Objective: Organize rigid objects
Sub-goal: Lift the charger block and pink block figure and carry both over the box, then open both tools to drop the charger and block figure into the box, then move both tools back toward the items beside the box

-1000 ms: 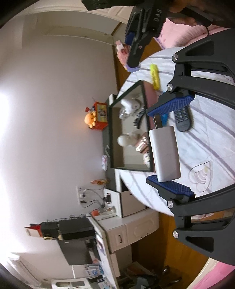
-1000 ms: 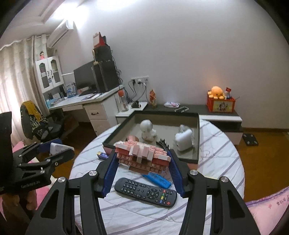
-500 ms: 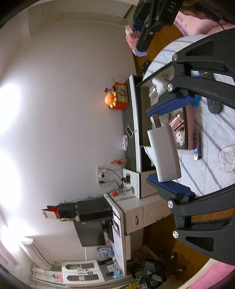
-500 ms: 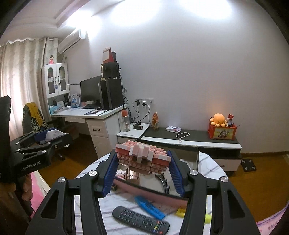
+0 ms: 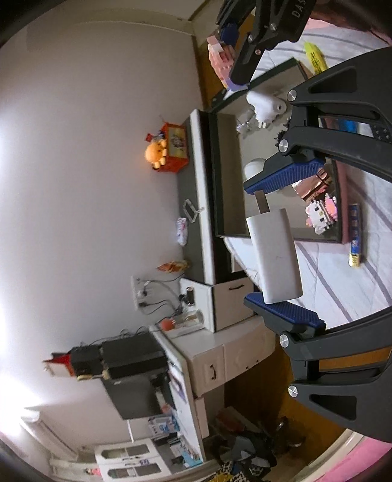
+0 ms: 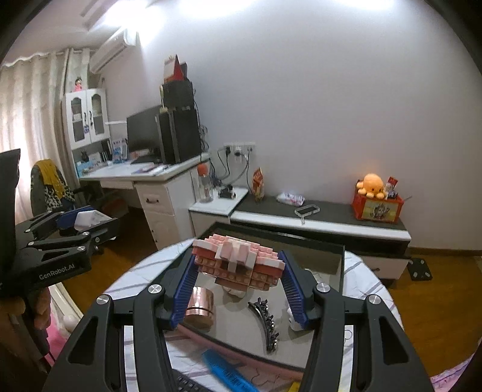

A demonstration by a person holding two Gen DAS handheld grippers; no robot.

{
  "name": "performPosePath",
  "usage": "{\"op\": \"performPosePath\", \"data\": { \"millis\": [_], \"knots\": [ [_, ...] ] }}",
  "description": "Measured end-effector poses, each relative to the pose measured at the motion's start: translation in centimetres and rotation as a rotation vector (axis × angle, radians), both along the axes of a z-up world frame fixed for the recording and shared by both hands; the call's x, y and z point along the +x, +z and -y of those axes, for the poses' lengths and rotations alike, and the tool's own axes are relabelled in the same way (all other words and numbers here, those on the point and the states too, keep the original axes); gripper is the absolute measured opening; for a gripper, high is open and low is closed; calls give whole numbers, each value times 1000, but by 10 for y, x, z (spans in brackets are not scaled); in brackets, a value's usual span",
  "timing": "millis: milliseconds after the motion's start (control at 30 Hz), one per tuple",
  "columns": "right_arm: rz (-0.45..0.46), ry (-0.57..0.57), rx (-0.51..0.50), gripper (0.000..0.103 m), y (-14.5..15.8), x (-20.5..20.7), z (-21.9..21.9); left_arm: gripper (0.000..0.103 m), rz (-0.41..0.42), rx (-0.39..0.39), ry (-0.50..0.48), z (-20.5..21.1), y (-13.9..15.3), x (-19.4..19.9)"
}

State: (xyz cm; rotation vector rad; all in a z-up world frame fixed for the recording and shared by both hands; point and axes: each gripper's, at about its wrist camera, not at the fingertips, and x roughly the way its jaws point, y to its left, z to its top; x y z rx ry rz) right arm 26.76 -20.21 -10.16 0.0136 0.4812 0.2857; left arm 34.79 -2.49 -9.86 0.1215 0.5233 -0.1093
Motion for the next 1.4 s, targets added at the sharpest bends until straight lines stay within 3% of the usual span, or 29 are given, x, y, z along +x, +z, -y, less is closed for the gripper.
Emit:
{"op": "performPosePath", "data": {
  "millis": [300, 567, 633, 733, 767, 800, 833, 1067, 1133, 1233, 1400],
  "knots": [
    [-170, 4, -39, 56, -47, 52, -4, 69, -171, 39, -48, 26, -63, 55],
    [-272, 41, -30, 56, -76, 69, -5, 69, -168, 40, -36, 25, -71, 61],
    [-272, 49, -20, 56, -74, 68, -6, 77, -172, 34, -33, 22, -70, 60],
    [-250, 56, -21, 61, -68, 62, -7, 91, -147, 39, -19, 20, -64, 52],
    [-241, 55, -17, 66, -66, 59, -7, 93, -137, 40, -16, 19, -61, 48],
    [-233, 49, -21, 81, -63, 59, -8, 97, -130, 41, -15, 18, -59, 45],
    [-217, 44, -25, 83, -60, 54, -9, 99, -119, 42, -11, 17, -55, 39],
    [-85, 4, -14, 85, -29, 8, -2, 103, -9, 15, 41, -1, -23, -18],
    [-13, -35, -10, 103, -18, -12, 3, 103, 13, -3, 45, -8, -15, -34],
    [44, -65, 7, 103, -6, -35, 11, 103, 47, -2, 58, -17, -7, -60],
    [52, -98, 25, 103, 2, -68, 25, 103, 53, 6, 68, -29, -6, -94]
  ]
}}
